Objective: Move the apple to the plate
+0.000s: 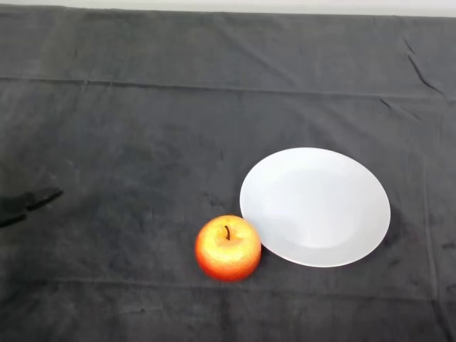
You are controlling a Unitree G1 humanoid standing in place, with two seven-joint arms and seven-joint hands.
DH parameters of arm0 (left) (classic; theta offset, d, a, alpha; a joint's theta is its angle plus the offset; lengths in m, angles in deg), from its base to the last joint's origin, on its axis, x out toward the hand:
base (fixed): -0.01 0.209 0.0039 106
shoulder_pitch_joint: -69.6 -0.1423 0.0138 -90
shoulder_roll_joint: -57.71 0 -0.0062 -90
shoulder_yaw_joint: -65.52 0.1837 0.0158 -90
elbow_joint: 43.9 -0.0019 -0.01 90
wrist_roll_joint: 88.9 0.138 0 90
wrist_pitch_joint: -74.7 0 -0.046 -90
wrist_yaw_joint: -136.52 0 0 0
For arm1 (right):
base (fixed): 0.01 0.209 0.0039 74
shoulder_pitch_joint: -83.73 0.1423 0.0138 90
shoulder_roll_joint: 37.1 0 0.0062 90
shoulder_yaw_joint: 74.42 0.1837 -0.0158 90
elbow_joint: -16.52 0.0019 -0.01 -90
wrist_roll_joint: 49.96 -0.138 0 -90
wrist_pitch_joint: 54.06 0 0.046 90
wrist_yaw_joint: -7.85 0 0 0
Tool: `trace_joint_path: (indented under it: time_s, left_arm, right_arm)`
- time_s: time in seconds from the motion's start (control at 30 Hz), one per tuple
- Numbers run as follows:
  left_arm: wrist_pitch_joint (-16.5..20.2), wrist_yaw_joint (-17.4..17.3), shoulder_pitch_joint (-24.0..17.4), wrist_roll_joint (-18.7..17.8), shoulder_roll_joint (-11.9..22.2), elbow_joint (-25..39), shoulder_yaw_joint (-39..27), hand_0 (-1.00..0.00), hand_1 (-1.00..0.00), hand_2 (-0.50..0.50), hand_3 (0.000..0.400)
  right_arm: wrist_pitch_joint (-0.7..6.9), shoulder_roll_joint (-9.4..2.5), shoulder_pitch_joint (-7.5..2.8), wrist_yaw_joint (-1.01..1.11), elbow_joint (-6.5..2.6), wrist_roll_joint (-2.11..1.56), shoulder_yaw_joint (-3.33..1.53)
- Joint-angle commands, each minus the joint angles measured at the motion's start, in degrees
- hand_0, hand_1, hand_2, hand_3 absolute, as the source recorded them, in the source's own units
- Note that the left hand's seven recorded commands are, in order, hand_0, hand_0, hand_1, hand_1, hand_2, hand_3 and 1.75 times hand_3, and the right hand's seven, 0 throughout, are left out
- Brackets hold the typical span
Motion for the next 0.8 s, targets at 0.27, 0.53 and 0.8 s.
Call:
trace_joint_path:
  time_s: [0.27, 0.53, 0.8]
  left_arm:
    - [6.8, -0.2, -6.7, 2.9, -0.1, 13.1, 4.5, 0.0, 0.0, 0.0, 0.0]
    - [10.9, -0.9, -9.3, 4.2, 0.0, 20.4, 6.9, 0.0, 0.0, 0.0, 0.0]
    - [14.9, -1.0, -10.6, 6.3, -0.9, 25.9, 10.8, 0.0, 0.0, 0.0, 0.0]
  right_arm:
    - [-0.29, 0.31, -0.32, 0.38, 1.47, -0.66, 0.21]
    - [-0.21, 0.18, -0.42, 0.15, 1.8, -0.57, 0.09]
    - [-0.13, 0.06, -0.51, -0.07, 2.1, -0.49, -0.02]
